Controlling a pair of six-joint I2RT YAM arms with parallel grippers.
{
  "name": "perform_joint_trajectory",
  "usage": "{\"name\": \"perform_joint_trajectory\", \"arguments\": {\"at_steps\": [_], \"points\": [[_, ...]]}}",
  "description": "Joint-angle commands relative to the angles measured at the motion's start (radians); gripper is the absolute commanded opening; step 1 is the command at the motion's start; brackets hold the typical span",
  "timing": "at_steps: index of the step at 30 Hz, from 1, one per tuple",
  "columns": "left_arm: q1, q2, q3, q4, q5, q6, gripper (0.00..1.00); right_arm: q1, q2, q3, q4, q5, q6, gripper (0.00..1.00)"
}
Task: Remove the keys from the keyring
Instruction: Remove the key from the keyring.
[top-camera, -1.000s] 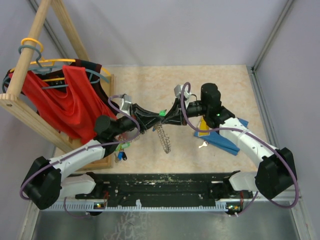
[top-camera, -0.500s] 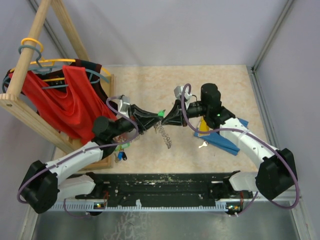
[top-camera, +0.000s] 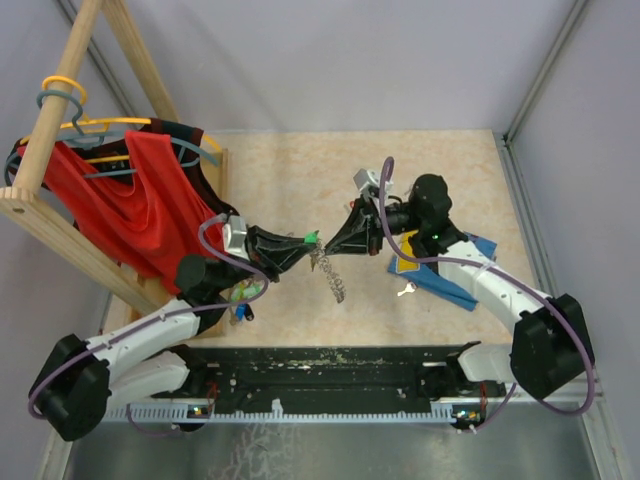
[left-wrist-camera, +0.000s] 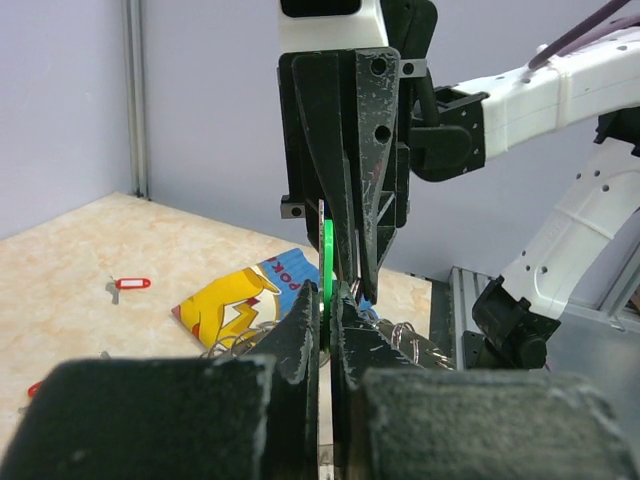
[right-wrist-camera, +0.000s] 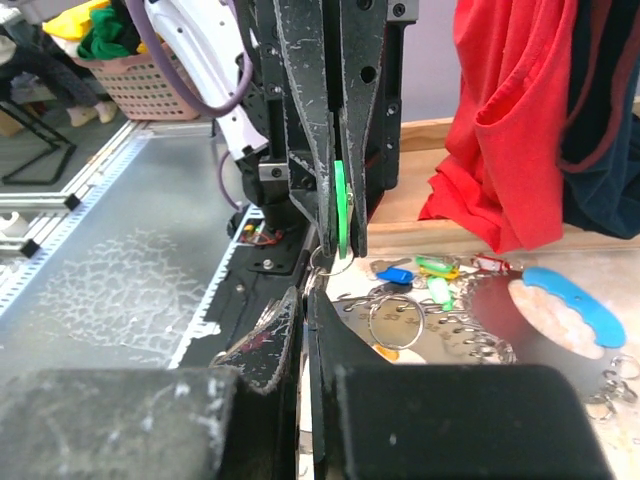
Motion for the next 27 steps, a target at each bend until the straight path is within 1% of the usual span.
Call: {"name": "perform_joint_trajectory", "arguments": {"at_steps": [1,3,6,8,11,17,23,27], "points": [[0.0,0.019,-0.038,0.2,0.006,0.028,0.0,-0.005,-0.006,-0.042,0.433,-0.06,0.281,0.0],[0.0,0.043,-0.055,0.285,0.016,0.012,0.0,-0.004,0.002,-0.051,0.488,-0.058,0.324,0.0],[0.0,0.092,-0.076,0.418,0.04,-0.002,0.0,-0.003,0.008,-0.056,0.527,-0.057,0.351,0.0],[0.0,0.121,-0.087,0.475,0.052,-0.003,0.0,-0.003,0.013,-0.062,0.58,-0.059,0.386,0.0],[0.0,0.146,-0.094,0.516,0.056,0.01,0.0,0.003,0.019,-0.072,0.677,-0.063,0.449,0.0],[0.0,0.159,-0.1,0.589,0.066,0.033,0.0,0.021,0.045,-0.077,0.804,-0.068,0.546,0.0],[0.001,0.159,-0.11,0.678,0.106,0.06,0.0,0.022,0.095,-0.049,1.027,-0.088,0.75,0.0],[0.0,0.161,-0.105,0.69,0.127,0.112,0.0,0.03,0.117,-0.051,1.091,-0.083,0.817,0.0]]}}
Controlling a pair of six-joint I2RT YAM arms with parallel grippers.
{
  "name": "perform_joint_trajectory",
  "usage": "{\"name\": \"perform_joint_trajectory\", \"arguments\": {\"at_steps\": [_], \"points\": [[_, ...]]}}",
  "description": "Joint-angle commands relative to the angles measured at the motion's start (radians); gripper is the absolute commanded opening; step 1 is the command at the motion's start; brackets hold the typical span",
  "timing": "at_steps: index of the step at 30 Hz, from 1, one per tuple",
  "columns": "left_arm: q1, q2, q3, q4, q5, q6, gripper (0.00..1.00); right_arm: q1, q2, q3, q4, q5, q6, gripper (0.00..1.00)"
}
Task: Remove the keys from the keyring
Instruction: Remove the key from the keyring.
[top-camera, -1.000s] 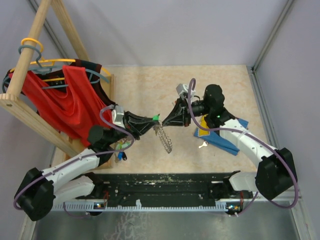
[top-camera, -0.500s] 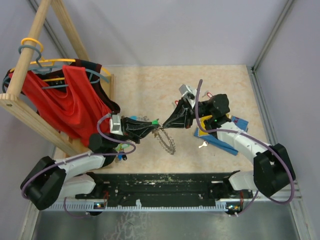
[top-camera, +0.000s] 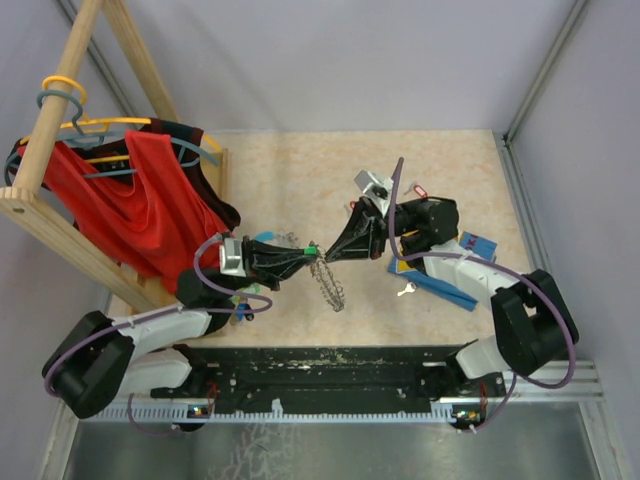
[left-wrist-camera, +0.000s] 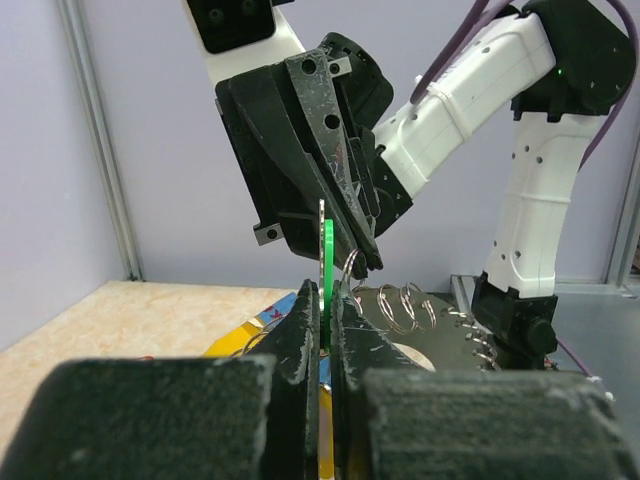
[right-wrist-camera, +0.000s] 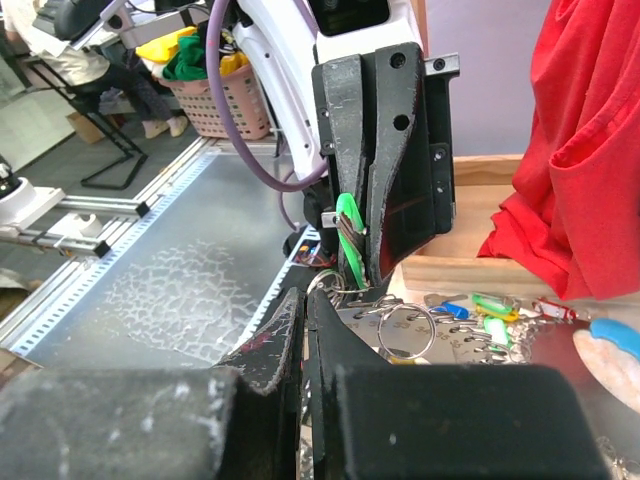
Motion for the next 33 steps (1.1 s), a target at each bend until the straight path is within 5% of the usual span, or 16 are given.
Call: {"name": "perform_joint_trajectory", "arguments": {"at_steps": [1,17,24,33], "points": [[0.007,0.014,-0.012,0.245,0.027,0.075,0.0,0.014,-0.006,0.038,0.208,-0.006,0.129,0.0],[0.007,-0.104,-0.017,0.249,-0.033,0.179,0.0,0.013,-0.002,0.029,0.179,-0.019,0.061,0.0],[0.007,-0.175,0.017,0.092,-0.036,0.18,0.0,0.003,-0.008,0.016,0.105,-0.008,-0.01,0.01],[0.007,-0.233,0.106,-0.215,-0.013,0.204,0.0,-0.006,-0.041,0.022,-0.24,0.017,-0.254,0.14]]}}
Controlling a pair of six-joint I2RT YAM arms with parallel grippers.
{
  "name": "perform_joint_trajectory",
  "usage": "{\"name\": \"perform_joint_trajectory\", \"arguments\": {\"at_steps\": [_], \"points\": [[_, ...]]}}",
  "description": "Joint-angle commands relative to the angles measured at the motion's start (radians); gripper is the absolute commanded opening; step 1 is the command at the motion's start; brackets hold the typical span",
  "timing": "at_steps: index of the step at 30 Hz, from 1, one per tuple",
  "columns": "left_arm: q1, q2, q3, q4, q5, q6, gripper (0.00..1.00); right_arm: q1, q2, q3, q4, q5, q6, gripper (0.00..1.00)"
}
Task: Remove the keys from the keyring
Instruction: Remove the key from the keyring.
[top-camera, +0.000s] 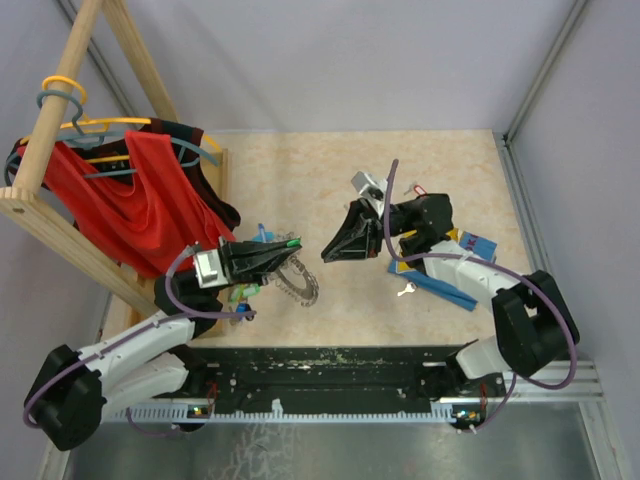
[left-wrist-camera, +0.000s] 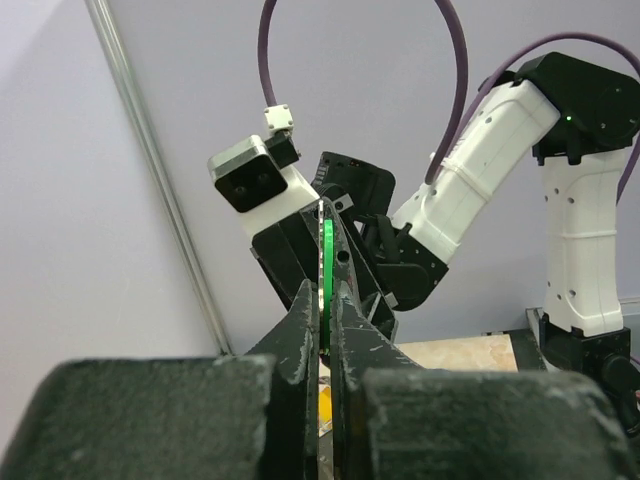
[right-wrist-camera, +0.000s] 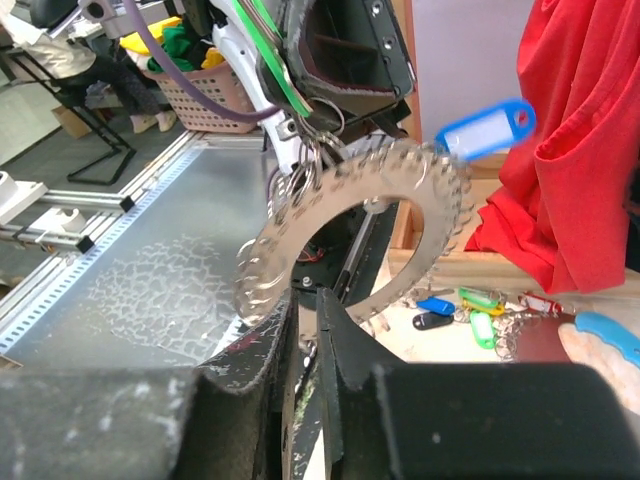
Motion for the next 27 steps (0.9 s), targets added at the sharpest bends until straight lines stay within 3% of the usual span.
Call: {"name": "perform_joint_trajectory", "arguments": {"at_steps": [1,3,6,7,10,17,22,27], "points": [[0.004,-0.032,0.06,-0.137,-0.004,0.033,0.0,-0.013,-0.055,0.034,-0.244,0.019,-0.196,0.16],[0.004,-0.047,0.067,-0.191,-0.011,0.042,0.0,-0.02,-0.07,0.11,-0.595,0.049,-0.422,0.18],[0.004,-0.06,0.075,-0.249,-0.014,0.041,0.0,0.003,-0.066,0.327,-1.44,0.242,-1.082,0.29],[0.004,-0.06,0.078,-0.263,-0.01,0.035,0.0,0.01,-0.063,0.358,-1.524,0.268,-1.151,0.3],[0.004,-0.048,0.096,-0.289,0.008,0.004,0.0,-0.01,-0.099,0.336,-1.466,0.204,-1.151,0.31],[0.004,-0.008,0.138,-0.314,0.044,-0.062,0.0,-0.007,-0.129,0.334,-1.604,0.072,-1.411,0.35],[0.004,0.021,0.148,-0.286,0.071,-0.099,0.0,-0.006,-0.129,0.358,-1.57,0.085,-1.379,0.34],[0.004,0.035,0.15,-0.256,0.077,-0.132,0.0,-0.005,-0.133,0.334,-1.43,0.07,-1.212,0.32]]}}
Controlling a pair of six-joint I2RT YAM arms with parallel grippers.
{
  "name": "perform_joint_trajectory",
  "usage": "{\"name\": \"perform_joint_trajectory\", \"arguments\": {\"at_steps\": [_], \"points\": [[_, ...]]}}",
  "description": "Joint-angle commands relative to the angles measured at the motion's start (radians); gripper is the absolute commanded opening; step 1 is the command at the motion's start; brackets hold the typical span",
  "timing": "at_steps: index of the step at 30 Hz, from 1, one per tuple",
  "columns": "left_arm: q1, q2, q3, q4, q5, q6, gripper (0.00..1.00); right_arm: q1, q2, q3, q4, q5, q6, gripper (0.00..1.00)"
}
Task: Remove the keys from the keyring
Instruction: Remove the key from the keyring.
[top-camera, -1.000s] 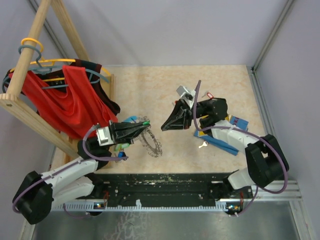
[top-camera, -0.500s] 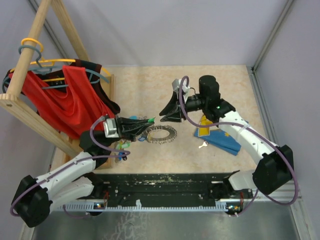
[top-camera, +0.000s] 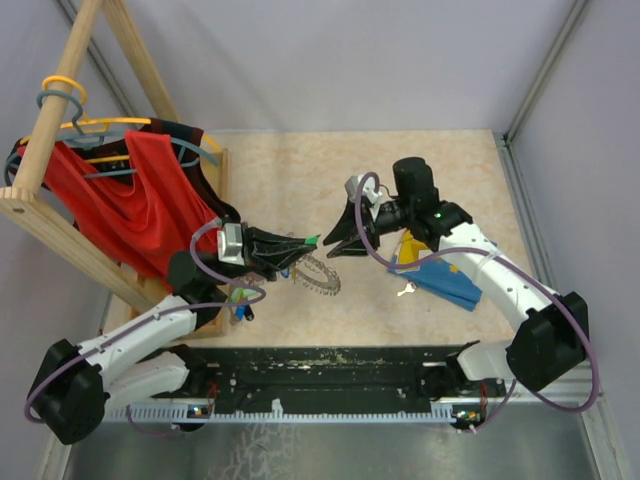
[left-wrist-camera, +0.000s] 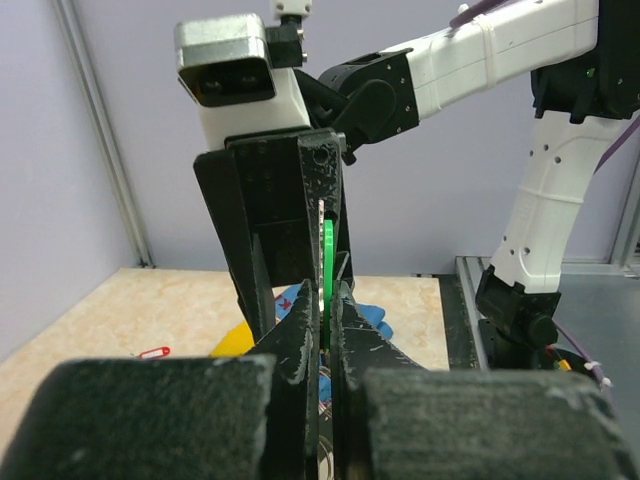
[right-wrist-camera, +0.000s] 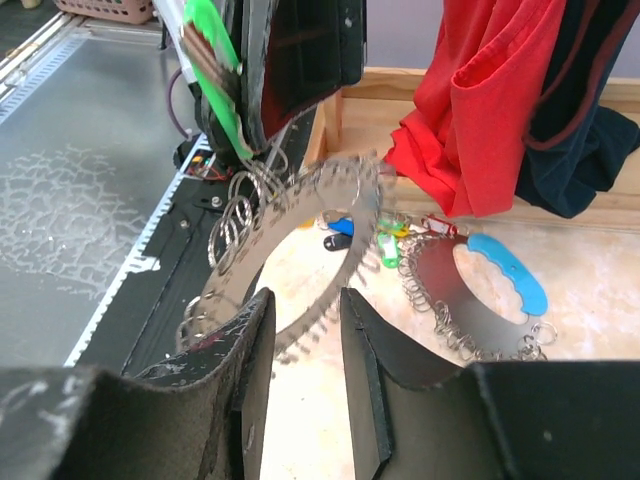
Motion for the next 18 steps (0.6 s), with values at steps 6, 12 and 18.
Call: {"name": "perform_joint_trajectory", "arguments": {"at_steps": [6,12,18], "points": [[0.004,0.023,0.033,0.119,0.021,-0.08,0.0,0.004,-0.041,-0.084,0.517,-0.026,0.476,0.32],[0.004,0.041,0.027,0.175,0.008,-0.12,0.0,0.004,-0.004,-0.322,1.584,-0.028,1.171,0.35],[0.003,0.048,0.024,0.193,0.008,-0.132,0.0,0.009,-0.014,-0.341,1.632,-0.011,1.197,0.36]]}}
